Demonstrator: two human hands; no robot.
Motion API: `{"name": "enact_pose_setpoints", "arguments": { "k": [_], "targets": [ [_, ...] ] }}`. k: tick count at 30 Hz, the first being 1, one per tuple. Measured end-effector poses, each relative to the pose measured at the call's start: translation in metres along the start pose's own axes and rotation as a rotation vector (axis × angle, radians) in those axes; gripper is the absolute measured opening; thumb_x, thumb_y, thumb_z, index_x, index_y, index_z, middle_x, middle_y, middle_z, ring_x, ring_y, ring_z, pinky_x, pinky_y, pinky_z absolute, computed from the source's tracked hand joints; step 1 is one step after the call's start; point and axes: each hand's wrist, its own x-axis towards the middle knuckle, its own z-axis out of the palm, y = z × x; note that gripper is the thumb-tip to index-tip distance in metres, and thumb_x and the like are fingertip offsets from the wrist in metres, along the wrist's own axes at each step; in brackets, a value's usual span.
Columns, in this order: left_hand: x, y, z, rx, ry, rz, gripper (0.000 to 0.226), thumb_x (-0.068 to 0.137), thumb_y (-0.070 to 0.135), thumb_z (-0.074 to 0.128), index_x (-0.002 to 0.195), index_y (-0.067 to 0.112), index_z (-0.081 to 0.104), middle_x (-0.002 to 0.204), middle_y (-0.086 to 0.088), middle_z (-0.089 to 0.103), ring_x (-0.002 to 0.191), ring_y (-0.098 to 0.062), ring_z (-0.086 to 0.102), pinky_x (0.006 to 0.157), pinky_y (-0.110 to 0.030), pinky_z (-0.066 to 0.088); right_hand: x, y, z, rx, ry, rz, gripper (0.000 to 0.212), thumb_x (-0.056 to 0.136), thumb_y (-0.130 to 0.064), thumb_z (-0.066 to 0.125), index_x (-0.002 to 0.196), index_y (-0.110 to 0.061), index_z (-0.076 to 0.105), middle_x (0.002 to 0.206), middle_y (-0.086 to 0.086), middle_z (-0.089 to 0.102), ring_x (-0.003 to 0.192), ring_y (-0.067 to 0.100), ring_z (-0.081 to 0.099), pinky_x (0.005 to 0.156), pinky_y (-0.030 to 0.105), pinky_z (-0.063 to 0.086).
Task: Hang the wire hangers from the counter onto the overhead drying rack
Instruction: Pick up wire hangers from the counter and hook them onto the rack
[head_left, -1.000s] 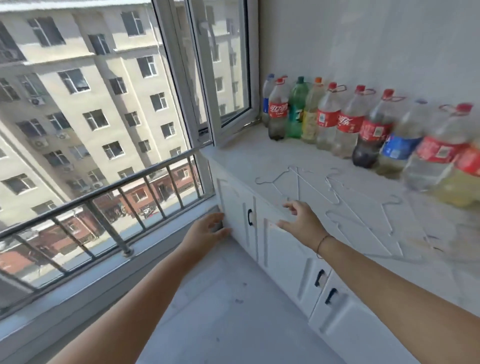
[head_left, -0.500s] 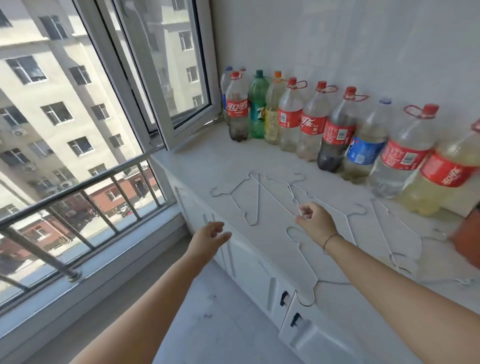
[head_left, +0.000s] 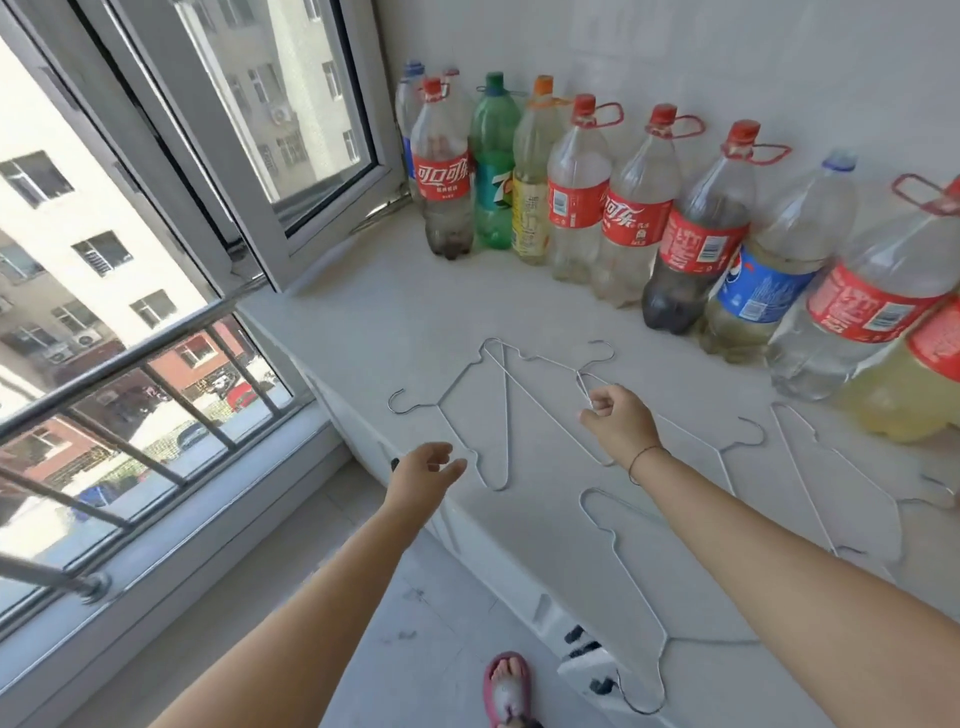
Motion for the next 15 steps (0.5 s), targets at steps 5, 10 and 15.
{"name": "enact_pose_setpoints", "arguments": {
  "k": [5, 10, 15],
  "targets": [
    [0.055, 0.006, 0.003, 0.101, 0.122, -0.089, 0.040, 0.088, 0.027, 0.057, 0.112, -0.005, 0.058, 0.110, -0.023, 0.063, 0.106, -0.037, 0.057, 0.089, -0.043, 0.047, 0.049, -0.003, 0.021, -0.024, 0.025, 0.064, 0.034, 0.079, -0.016, 0.065, 0.112, -0.008, 0.059, 0.114, 0.010, 0.060, 0.096, 0.019, 0.057, 0.083, 0.027, 0.042],
    [0.096, 0.003, 0.009, 0.151, 0.157, -0.175, 0.031, 0.088, 0.031, 0.054, 0.105, 0.007, 0.064, 0.101, -0.008, 0.068, 0.094, -0.027, 0.062, 0.081, -0.036, 0.048, 0.078, 0.005, 0.036, -0.076, 0.068, 0.163, 0.028, 0.077, -0.020, 0.067, 0.103, -0.009, 0.062, 0.103, 0.010, 0.064, 0.097, 0.027, 0.060, 0.079, 0.029, 0.043],
    [0.124, 0.008, 0.017, 0.236, 0.177, -0.170, 0.033, 0.086, 0.031, 0.056, 0.059, 0.018, 0.044, 0.054, -0.001, 0.044, 0.053, -0.020, 0.040, 0.052, -0.028, 0.029, 0.098, 0.017, 0.043, -0.195, 0.145, 0.281, 0.022, 0.076, -0.027, 0.066, 0.092, -0.012, 0.064, 0.098, 0.011, 0.068, 0.093, 0.034, 0.062, 0.077, 0.036, 0.048]
  ]
}}
